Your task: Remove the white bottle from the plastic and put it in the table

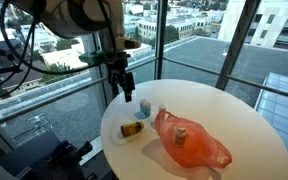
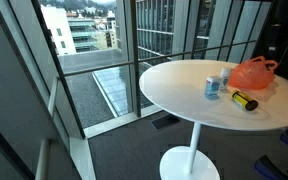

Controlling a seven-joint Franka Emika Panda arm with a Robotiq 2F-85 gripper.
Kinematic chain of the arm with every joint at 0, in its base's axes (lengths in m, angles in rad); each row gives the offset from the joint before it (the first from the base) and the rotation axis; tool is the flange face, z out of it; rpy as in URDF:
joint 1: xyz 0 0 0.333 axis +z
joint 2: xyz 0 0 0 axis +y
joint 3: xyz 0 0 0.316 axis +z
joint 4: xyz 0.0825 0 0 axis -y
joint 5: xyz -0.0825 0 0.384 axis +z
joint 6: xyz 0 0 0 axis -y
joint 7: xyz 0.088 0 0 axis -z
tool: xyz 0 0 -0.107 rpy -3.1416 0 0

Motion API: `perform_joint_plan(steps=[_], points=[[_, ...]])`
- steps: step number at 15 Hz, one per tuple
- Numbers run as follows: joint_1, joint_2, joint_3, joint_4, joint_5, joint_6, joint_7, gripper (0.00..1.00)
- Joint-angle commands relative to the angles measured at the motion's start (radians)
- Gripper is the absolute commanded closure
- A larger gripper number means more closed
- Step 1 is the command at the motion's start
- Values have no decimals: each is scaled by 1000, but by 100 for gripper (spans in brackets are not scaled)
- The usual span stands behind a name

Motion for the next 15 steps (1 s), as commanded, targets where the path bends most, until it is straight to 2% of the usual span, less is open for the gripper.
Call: perform_joint_plan(steps=[1,6,15], points=[[25,1,-25,1,-7,-3,5,0],[22,1,-28,4,-13,-3,7,0],[-43,40,-151,98,4,40,13,0]])
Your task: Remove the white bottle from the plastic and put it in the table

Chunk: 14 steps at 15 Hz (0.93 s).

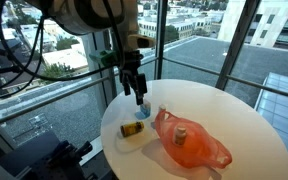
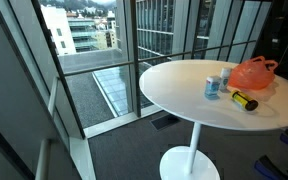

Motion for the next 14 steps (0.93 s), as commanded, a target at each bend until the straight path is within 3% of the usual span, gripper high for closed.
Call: perform_joint_plan(steps=[1,10,14], points=[[-32,45,-50,76,2,24,17,0],[-99,180,-161,162,31,186,42,0],[-116,242,-207,195,80,204,33,0]])
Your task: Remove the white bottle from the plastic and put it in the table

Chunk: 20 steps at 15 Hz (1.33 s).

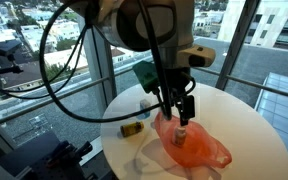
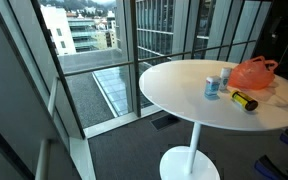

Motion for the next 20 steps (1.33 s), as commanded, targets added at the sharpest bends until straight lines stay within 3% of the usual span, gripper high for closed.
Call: perform_joint_plan(steps=[1,2,7,20], points=[[-8,46,-25,57,42,-31,4,0],[-2,28,-23,17,22,-1,-1,0],[-8,62,-37,33,25,20,1,0],[0,291,-76,91,60,152,-15,0]])
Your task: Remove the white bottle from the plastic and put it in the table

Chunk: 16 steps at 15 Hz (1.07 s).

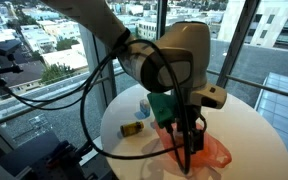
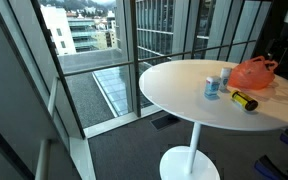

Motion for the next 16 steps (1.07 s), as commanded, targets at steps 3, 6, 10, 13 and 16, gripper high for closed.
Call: perform_joint_plan(steps=[3,6,10,13,16], points=[[19,109,3,85,46,10,-15,0],[34,154,11,127,65,5,-19,0],[60,203,23,184,78,0,-17,0],[76,235,31,220,85,3,-18,0],[82,261,44,247,107,9,-28,0]])
